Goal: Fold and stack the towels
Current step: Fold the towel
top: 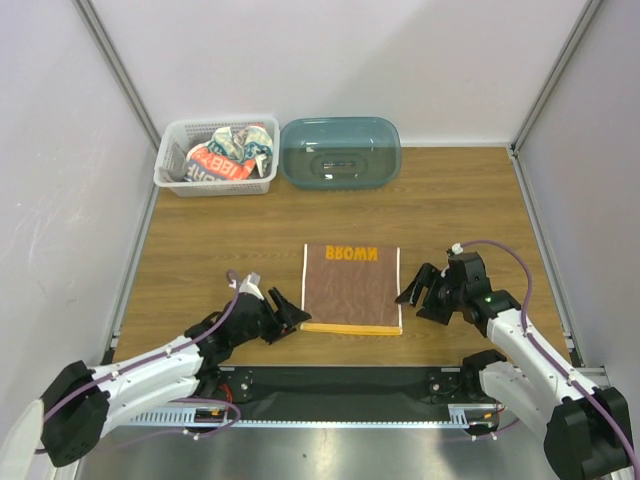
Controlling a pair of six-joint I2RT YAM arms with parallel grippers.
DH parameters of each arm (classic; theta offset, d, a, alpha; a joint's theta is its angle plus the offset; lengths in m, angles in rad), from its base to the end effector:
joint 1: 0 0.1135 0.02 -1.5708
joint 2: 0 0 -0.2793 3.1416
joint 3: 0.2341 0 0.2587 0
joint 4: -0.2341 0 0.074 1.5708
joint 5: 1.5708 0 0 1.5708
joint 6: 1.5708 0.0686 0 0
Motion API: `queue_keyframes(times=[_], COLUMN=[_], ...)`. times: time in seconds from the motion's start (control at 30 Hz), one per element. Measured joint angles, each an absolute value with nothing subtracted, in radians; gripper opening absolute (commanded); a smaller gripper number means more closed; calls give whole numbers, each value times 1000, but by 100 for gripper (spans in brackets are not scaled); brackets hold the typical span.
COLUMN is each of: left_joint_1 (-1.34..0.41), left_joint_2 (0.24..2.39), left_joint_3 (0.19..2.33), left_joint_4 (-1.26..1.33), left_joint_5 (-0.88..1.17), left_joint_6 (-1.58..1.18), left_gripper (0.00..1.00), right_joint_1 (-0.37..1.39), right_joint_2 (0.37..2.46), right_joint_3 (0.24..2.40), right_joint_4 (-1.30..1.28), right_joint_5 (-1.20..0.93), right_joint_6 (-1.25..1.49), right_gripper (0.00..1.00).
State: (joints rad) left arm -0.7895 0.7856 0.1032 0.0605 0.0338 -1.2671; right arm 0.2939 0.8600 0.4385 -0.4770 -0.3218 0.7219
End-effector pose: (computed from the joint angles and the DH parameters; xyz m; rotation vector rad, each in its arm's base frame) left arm 0.1192 -0.1234 0.1159 -0.5602 2.3914 -1.1017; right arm 0.1646 0.0725 0.1682 0.4065 2.5617 0.8073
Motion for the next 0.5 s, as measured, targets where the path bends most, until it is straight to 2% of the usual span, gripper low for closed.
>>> queue_keyframes(times=[0.5], left_joint_1=[-838], left_joint_2=[891], left_joint_3=[94], left_joint_4=[196], left_joint_5=[3], left_joint_6=[-1316], left_gripper=[71], right_joint_1=[306], right_joint_2=[837], right_joint_3=[405], right_joint_4=[-441], right_joint_5=[-330], right_joint_6=[734], right_gripper=[75])
